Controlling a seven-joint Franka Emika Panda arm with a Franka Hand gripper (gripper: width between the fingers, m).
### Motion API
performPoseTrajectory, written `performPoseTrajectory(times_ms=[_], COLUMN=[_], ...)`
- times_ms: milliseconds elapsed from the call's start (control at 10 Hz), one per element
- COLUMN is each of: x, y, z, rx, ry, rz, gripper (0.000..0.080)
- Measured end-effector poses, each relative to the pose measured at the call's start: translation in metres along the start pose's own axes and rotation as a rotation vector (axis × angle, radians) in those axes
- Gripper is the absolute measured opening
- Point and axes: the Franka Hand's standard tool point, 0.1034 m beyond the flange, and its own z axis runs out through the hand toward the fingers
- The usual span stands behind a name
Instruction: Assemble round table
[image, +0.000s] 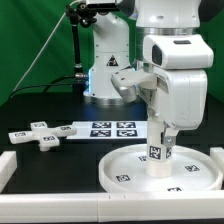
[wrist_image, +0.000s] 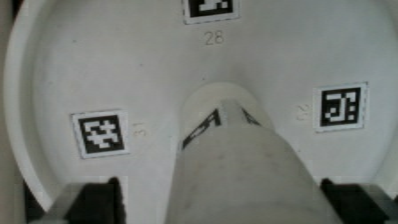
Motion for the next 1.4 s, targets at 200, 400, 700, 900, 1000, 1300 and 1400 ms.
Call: performPoseTrajectory(times_ms=[200, 400, 700, 900, 1000, 1300, 1400], x=[-0.0008, -0.0009, -0.0009, -0.0002, -0.0002, 0.0008, 0.0008], y=[-0.0009, -0.0009, -0.0012, -0.0017, -0.002, -0.0037, -0.0036], z=[0.0004, 0.0004, 0.0006, 0.0008, 0.001, 0.002, 0.0021], rx=[0.004, 0.004, 0.005, 0.007, 0.009, -0.006, -0.007], ry=[0.0, 0.0, 0.001, 0.001, 0.001, 0.01, 0.011], rz=[0.001, 0.005, 0.092, 0.328, 0.458, 0.752, 0.812], gripper=[0.0406, 0.0406, 0.0406, 0.0407, 0.0407, 0.0409, 0.0409])
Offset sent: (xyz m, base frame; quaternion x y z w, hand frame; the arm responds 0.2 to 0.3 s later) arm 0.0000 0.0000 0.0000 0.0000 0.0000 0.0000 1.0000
